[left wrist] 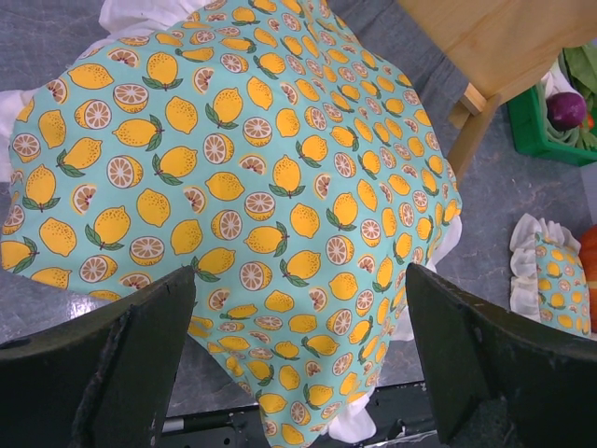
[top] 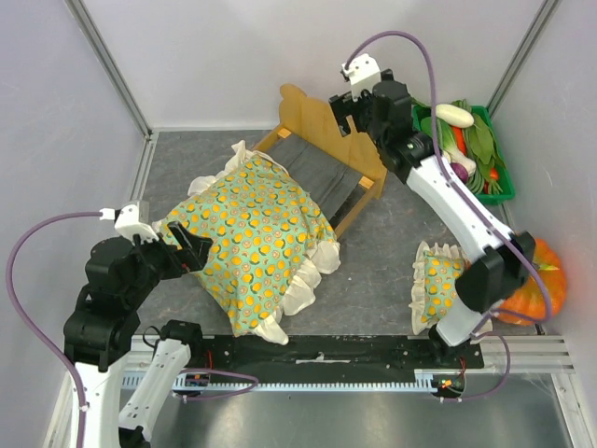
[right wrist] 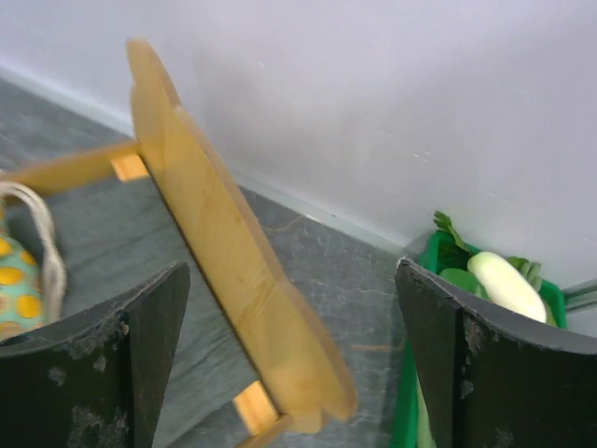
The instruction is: Set up the pet bed
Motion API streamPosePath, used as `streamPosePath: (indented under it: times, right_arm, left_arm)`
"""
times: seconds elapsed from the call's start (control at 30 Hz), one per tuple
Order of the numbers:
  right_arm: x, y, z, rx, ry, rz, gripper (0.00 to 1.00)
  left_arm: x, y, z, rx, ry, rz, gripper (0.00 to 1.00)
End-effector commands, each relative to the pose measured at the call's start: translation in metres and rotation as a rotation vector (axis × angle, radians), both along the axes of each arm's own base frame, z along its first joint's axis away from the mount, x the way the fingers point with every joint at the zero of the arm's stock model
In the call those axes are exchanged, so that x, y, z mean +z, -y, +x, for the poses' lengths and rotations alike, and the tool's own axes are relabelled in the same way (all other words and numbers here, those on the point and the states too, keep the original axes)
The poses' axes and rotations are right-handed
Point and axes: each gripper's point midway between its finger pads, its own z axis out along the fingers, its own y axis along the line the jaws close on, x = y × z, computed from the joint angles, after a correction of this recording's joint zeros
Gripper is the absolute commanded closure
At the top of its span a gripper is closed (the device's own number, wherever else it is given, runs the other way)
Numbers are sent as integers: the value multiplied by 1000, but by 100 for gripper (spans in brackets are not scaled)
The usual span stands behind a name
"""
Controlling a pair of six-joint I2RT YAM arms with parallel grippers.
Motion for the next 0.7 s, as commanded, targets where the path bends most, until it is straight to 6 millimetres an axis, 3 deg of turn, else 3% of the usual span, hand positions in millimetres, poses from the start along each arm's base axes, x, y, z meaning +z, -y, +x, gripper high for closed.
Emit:
streamPosePath:
  times: [0.0, 0.03, 0.1, 0.23, 0.4, 0.67]
  right_arm:
    - [-20, 16, 35, 73, -68, -185, 2]
    - [-35, 10, 46, 121, -92, -185, 2]
    - [-27, 18, 59, 88, -67, -202, 2]
    - [-52, 11, 80, 156, -97, -240, 2]
    - [-77, -8, 79, 276, -144, -219, 2]
    - [-110, -14, 83, 289, -224, -170, 5]
  left_arm:
    - [16, 4, -12, -23, 53, -37, 0]
    - [16, 2, -13, -14, 54, -31, 0]
    - [15, 0, -14, -9, 56, -17, 0]
    - [14, -7, -12, 25, 44, 10, 0]
    - [16, -11, -12, 38, 54, 26, 0]
    - [14, -12, -12, 41, 45, 29, 0]
